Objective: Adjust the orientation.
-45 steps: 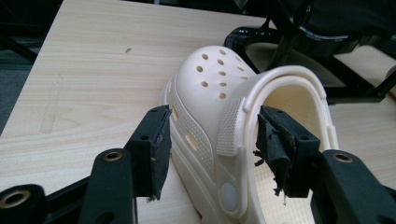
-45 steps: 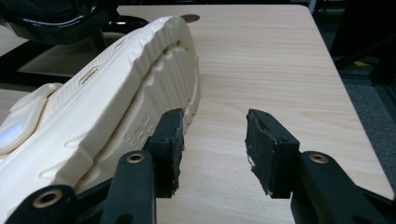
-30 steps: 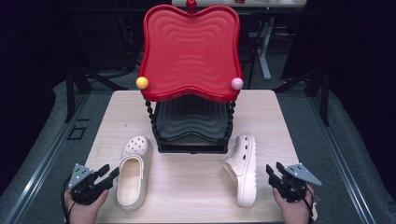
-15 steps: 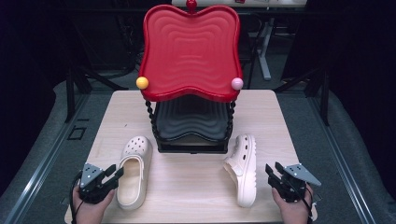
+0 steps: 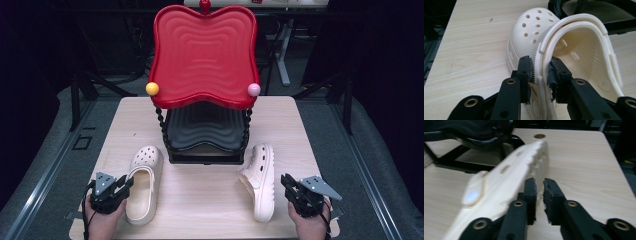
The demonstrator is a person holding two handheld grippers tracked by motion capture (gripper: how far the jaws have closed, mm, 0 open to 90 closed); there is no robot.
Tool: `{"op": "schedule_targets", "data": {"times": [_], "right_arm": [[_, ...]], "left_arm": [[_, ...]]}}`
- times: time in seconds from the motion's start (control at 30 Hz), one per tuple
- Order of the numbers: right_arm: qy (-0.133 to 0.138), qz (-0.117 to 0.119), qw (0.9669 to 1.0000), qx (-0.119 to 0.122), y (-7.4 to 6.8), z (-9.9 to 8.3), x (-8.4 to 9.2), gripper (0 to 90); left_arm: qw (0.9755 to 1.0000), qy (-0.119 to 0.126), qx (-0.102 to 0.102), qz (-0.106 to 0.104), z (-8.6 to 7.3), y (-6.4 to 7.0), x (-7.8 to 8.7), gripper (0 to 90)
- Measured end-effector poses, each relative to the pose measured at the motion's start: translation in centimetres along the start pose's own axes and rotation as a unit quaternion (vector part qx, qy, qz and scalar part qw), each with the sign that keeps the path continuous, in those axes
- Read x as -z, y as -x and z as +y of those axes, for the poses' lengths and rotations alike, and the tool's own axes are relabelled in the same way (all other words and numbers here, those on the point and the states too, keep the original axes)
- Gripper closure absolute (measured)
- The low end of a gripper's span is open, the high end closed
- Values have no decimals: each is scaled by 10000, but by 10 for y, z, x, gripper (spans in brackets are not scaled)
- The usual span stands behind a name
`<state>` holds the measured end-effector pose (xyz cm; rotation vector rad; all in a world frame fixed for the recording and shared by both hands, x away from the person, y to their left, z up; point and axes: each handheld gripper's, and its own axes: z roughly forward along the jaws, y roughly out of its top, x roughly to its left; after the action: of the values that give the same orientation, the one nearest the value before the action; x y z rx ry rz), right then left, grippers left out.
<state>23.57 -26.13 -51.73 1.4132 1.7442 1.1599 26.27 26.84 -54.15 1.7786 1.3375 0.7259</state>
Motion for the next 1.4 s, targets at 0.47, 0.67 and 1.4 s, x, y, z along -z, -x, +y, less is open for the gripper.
{"op": "schedule_targets", "data": {"times": [0.47,0.67,1.4], "right_arm": [[-288,320,9950,903,-41,5,-10,900],[-307,213,9957,848,-33,5,-4,900],[-859,-408,9941,-523,44,-6,-1,900]], "left_arm": [[9996,-55,222,-183,-2,9,7,714],[9993,93,256,-265,-4,6,10,677],[9991,173,148,-356,-6,5,8,591]]}}
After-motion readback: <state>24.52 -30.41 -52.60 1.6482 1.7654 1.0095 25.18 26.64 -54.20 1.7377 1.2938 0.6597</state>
